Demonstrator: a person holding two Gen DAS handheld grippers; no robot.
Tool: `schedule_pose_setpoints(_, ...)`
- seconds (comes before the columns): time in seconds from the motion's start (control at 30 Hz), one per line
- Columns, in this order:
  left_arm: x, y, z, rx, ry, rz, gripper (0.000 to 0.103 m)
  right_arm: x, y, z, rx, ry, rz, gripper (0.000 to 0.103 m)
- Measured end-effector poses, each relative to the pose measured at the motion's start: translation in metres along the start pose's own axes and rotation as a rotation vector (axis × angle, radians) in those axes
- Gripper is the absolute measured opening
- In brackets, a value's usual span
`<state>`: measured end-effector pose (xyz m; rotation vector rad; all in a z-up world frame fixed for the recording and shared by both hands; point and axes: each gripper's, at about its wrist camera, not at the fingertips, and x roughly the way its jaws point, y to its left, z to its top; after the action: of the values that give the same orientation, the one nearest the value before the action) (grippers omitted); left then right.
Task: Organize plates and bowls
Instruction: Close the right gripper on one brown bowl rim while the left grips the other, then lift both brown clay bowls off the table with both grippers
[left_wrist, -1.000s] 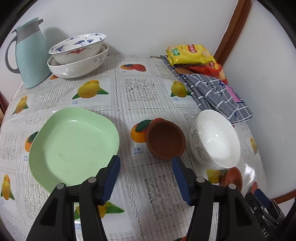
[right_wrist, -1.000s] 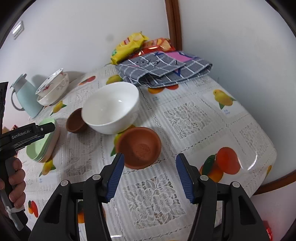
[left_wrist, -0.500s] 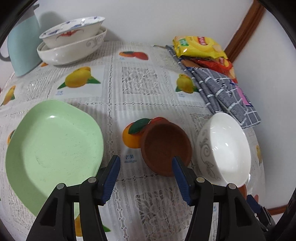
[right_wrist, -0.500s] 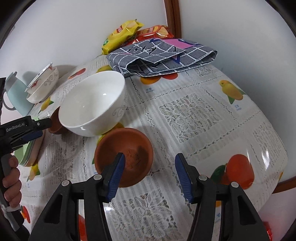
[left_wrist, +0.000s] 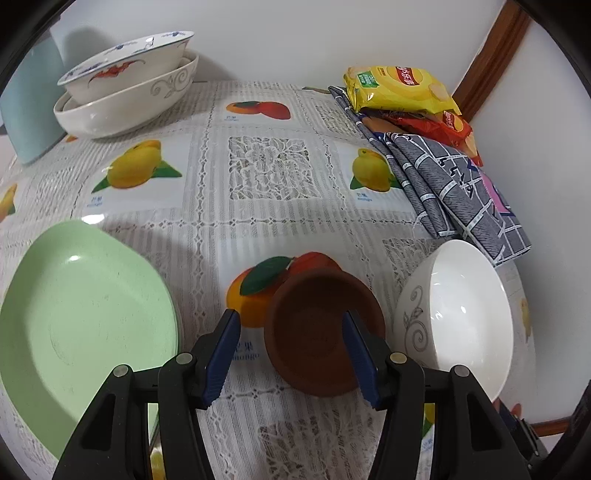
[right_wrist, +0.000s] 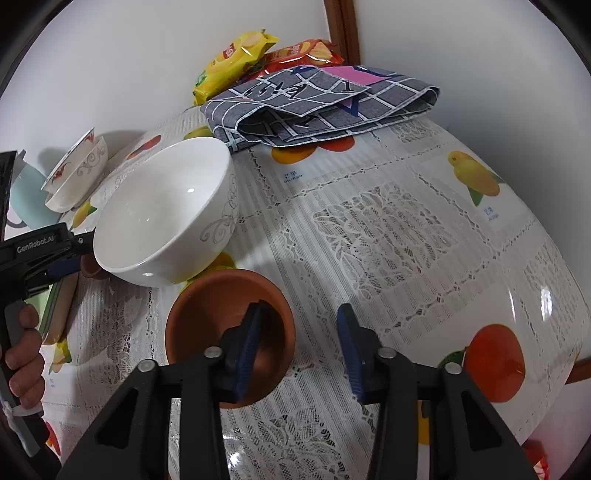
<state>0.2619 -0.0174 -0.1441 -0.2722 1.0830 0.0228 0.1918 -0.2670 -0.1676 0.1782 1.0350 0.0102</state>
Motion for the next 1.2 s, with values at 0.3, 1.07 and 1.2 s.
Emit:
schedule_pose_setpoints(0.3, 0.008, -0.001, 0.008, 0.037, 0.002, 0.017, 0.028, 0.003, 0.008, 0.002, -0.023, -0.003, 0.038, 0.017)
schedule_pose_setpoints(1.07, 0.007, 0.004, -0.006, 0.051, 0.072, -0.072, 0.015, -0.001, 0.008, -0.005, -0.027, -0.015, 0.028, 0.014)
schedule_pose_setpoints(1.2, 0.01, 0.001, -0.007, 0.039, 0.047, -0.068, 0.015, 0.0, 0.009, -0.004, -0.024, -0.014, 0.032, 0.014)
